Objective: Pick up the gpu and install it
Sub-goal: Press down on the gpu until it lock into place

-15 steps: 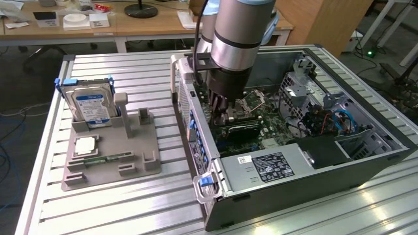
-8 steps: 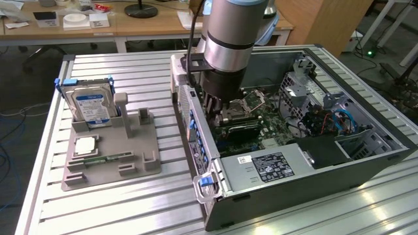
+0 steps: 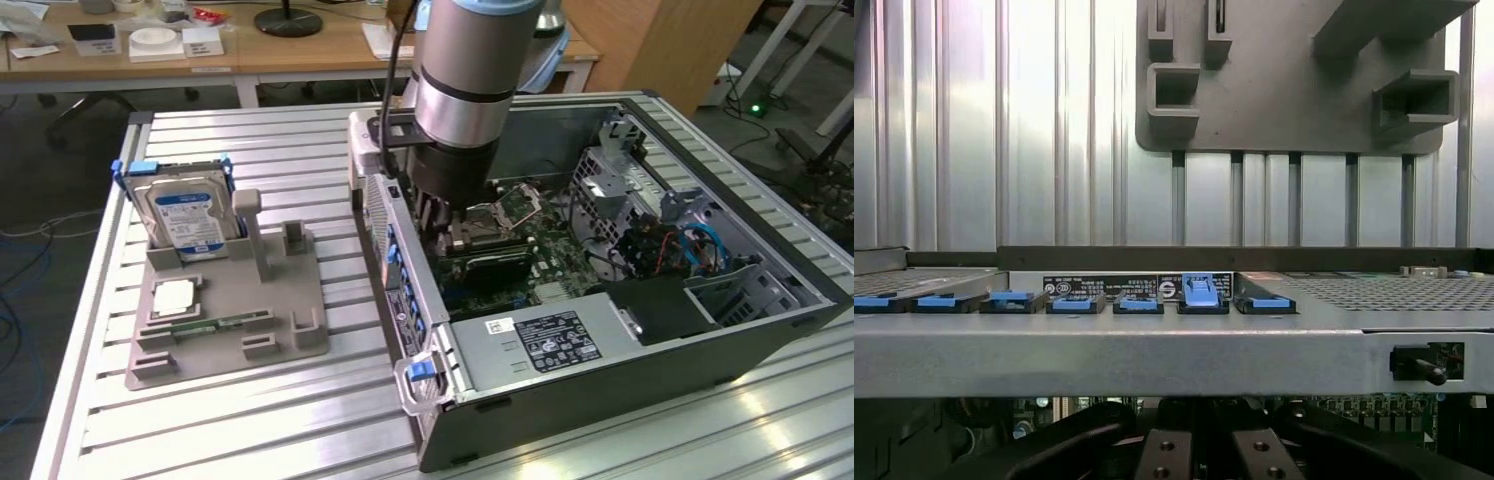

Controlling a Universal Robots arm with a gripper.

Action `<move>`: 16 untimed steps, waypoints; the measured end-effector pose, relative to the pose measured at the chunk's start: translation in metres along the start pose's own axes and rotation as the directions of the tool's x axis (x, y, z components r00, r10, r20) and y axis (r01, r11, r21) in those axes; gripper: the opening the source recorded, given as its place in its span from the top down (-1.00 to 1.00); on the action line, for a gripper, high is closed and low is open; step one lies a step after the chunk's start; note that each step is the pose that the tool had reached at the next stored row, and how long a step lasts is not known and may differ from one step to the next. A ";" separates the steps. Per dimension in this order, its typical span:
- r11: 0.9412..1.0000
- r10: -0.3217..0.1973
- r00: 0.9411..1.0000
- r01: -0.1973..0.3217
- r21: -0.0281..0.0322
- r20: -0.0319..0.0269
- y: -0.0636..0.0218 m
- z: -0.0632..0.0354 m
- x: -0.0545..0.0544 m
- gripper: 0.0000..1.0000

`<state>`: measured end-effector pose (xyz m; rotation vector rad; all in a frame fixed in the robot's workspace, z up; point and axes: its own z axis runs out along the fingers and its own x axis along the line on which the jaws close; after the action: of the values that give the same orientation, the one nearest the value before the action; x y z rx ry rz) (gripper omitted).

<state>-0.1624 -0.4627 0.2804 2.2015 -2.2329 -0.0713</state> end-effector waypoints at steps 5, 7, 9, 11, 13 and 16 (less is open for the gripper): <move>1.000 -0.003 1.000 0.003 -0.001 0.000 -0.0043 0.0025 0.000 0.79; 1.000 -0.006 1.000 0.006 -0.002 0.000 -0.0080 0.0023 0.000 0.79; 1.000 -0.009 1.000 0.009 -0.003 0.000 -0.0126 0.0024 0.000 0.79; 1.000 -0.013 1.000 0.013 -0.003 -0.001 -0.0174 0.0027 0.000 0.79; 1.000 -0.017 1.000 0.017 -0.003 -0.001 -0.0218 0.0033 0.000 0.79; 1.000 -0.024 1.000 0.024 -0.004 -0.001 -0.0259 0.0044 -0.001 0.79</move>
<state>-0.1366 -0.4617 0.2752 2.2258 -2.2049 -0.0745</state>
